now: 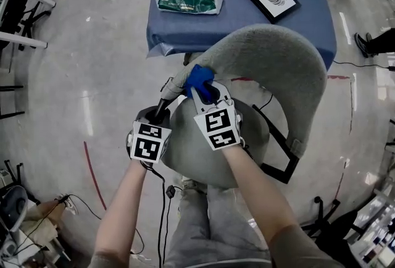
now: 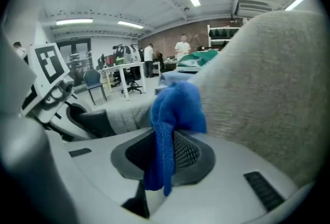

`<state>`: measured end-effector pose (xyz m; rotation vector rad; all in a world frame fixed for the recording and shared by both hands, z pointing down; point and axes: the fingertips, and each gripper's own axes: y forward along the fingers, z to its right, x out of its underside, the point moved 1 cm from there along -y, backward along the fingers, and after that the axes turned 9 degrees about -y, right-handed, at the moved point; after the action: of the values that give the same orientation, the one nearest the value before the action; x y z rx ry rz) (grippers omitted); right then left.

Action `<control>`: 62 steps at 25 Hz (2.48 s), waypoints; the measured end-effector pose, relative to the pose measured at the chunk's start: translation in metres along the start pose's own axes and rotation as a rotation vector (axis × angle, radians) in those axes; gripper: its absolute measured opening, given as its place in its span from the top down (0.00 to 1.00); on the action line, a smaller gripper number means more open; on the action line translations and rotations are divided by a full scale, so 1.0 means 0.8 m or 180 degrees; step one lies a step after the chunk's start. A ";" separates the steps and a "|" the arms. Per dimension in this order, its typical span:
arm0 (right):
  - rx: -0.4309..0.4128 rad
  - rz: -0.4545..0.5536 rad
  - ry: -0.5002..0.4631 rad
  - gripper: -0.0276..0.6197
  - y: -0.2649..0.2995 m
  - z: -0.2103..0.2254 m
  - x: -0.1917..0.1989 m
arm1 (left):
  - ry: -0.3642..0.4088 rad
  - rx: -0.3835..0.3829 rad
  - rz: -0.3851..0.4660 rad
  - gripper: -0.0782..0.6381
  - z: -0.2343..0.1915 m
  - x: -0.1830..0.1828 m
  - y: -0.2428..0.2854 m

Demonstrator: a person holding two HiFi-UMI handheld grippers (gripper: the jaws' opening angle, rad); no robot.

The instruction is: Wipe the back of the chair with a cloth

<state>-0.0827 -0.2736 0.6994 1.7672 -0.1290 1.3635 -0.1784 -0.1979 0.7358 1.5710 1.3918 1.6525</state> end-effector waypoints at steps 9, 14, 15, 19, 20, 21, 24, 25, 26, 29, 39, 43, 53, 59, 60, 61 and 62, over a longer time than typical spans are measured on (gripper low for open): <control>0.1305 -0.0190 0.1009 0.82 -0.112 0.193 0.101 | -0.0005 -0.0025 -0.0010 0.81 -0.003 0.002 0.000; 0.2155 -0.0166 0.1661 0.82 -0.246 0.230 0.149 | -0.0047 -0.0031 -0.0011 0.81 -0.005 0.001 -0.002; 0.2287 -0.0108 0.1832 0.82 -0.269 0.226 0.155 | -0.0054 -0.0037 -0.0019 0.81 -0.005 0.002 -0.002; 0.2817 -0.0069 0.1895 0.82 -0.324 0.216 0.175 | -0.0073 0.0014 -0.0033 0.81 0.001 0.001 0.001; 0.2854 -0.0114 0.1806 0.82 -0.319 0.217 0.179 | -0.0064 0.0014 -0.0029 0.81 0.002 0.000 0.001; 0.2841 -0.0139 0.1763 0.82 -0.308 0.219 0.181 | -0.0054 0.0005 -0.0023 0.81 0.003 0.000 0.001; 0.2689 -0.0042 0.1773 0.82 -0.261 0.230 0.177 | -0.0058 -0.0027 -0.0011 0.81 0.003 0.000 0.001; 0.2625 -0.0011 0.1751 0.82 -0.243 0.231 0.174 | -0.0055 -0.0032 -0.0008 0.81 0.003 -0.001 0.001; 0.2544 0.0001 0.1699 0.82 -0.225 0.229 0.169 | -0.0046 -0.0032 -0.0005 0.81 0.003 -0.001 0.002; 0.2146 -0.0006 0.1488 0.82 -0.160 0.213 0.146 | -0.0035 0.0000 0.0003 0.81 0.004 -0.001 0.003; 0.0574 -0.0022 0.0644 0.82 0.008 0.050 0.050 | -0.0063 0.0018 0.0014 0.81 0.002 0.000 0.001; 0.0052 -0.0029 0.0565 0.82 0.030 -0.027 0.037 | -0.0042 -0.0008 0.0007 0.81 -0.001 0.002 -0.001; 0.1001 0.0147 0.0891 0.81 -0.030 0.123 0.071 | 0.0017 -0.0055 0.0012 0.81 -0.002 0.001 0.001; 0.1973 0.0181 0.1567 0.81 -0.147 0.209 0.124 | -0.0039 -0.0056 -0.0013 0.81 -0.005 0.004 0.001; 0.2116 0.0142 0.1693 0.81 -0.171 0.216 0.141 | -0.0022 -0.0085 -0.0027 0.81 -0.005 0.005 0.001; 0.2245 0.0089 0.1809 0.81 -0.196 0.222 0.159 | -0.0003 -0.0118 -0.0038 0.81 -0.005 0.005 0.001; 0.2354 0.0027 0.1920 0.81 -0.220 0.224 0.177 | 0.0007 -0.0152 -0.0045 0.81 -0.005 0.005 0.001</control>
<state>0.2020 -0.2301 0.7138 1.8047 0.7856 2.0521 -0.1830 -0.1962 0.7393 1.5296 1.3517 1.6673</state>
